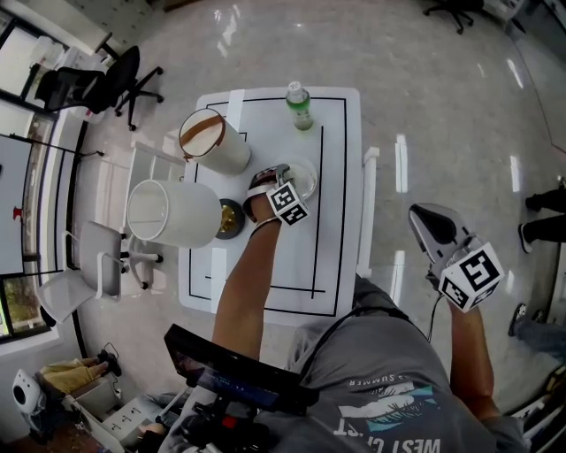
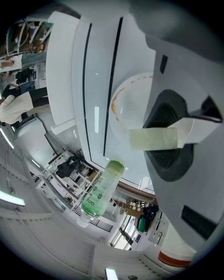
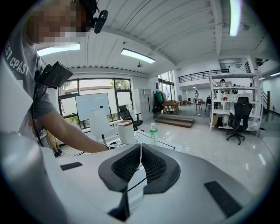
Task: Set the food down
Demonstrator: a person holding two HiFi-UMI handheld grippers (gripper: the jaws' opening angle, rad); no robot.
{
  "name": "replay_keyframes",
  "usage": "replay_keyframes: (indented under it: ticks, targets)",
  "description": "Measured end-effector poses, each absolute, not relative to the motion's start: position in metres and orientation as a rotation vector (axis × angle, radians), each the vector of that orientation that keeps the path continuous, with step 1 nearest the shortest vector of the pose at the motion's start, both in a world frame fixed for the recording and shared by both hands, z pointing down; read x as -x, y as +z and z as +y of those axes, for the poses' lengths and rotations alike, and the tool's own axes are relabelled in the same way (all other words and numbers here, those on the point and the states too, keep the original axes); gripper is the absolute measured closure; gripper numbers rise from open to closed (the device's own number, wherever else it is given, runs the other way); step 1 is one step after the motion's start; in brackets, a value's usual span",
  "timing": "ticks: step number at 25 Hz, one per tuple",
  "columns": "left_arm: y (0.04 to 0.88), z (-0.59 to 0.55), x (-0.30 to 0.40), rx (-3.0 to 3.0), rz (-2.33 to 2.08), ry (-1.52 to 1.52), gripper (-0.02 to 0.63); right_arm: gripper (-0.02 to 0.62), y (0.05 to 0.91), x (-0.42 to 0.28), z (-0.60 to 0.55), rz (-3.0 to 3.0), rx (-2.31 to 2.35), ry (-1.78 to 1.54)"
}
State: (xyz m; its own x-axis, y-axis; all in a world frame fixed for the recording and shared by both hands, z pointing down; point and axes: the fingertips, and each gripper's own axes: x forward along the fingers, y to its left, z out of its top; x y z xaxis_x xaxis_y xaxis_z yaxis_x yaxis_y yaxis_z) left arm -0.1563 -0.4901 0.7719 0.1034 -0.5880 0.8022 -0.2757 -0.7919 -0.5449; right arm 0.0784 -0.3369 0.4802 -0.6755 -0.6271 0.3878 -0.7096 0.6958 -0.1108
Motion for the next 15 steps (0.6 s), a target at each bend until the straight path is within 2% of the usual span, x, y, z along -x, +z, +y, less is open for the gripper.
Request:
replay_keyframes:
  ticks: [15]
  targets:
    - [0.785,-0.494,0.159,1.986,0.705,-1.854,0.514,0.588,0.488,-0.073,-0.34,-2.578,-1.042,0.387]
